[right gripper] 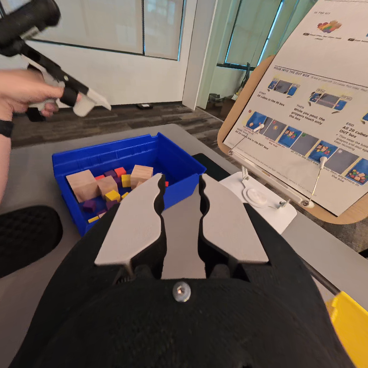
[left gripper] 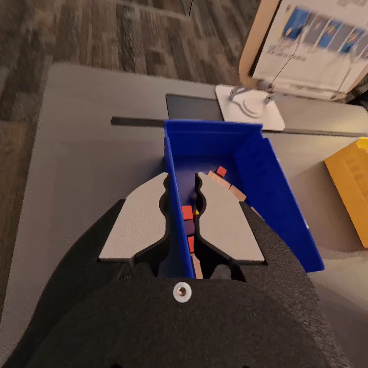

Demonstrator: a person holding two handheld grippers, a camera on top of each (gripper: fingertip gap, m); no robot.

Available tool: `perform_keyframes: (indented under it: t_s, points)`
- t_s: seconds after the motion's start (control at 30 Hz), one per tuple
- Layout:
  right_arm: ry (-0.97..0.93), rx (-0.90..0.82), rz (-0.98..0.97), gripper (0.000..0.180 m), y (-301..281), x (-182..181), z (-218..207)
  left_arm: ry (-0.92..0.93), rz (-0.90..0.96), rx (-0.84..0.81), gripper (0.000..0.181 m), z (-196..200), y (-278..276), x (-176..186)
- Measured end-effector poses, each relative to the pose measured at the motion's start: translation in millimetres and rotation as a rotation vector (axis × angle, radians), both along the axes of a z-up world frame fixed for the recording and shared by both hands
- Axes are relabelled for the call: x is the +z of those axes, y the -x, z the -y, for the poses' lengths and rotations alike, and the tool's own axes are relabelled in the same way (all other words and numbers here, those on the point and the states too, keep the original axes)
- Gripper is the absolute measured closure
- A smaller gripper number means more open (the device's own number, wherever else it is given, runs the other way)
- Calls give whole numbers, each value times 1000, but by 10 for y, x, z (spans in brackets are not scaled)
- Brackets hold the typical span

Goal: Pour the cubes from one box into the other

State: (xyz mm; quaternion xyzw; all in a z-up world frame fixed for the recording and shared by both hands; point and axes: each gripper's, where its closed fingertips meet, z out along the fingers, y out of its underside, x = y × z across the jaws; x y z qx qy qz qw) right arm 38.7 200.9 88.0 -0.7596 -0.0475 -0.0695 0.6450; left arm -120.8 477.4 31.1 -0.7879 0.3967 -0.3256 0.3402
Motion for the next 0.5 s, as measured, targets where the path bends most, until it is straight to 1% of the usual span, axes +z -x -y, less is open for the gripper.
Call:
perform_keyframes:
  t_s: [0.07, 0.17, 0.23, 0.3, 0.37, 0.47, 0.5]
  points:
    - [18, 1, -19, 147, 34, -44, -80, 63, -60, -24, 155, 0, -37, -207]
    - [20, 14, -55, 146, 95, -103, -146, 140, -84, -49, 152, -1, -119, -385]
    - [3, 29, -97, 147, 131, -117, -169, 146, -120, -17, 142, -73, -125, -489]
    - [-1, 34, -135, 146, 138, -141, -182, 151, -171, -3, 138, -111, -117, -598]
    - [9, 30, -157, 146, 128, -182, -184, 169, -186, -24, 138, -91, -159, -670]
    - [75, 22, -186, 146, 109, -317, -202, 194, -216, -45, 139, -64, -209, -776]
    - [107, 17, -196, 147, 105, -382, -213, 198, -230, -52, 144, -57, -220, -812]
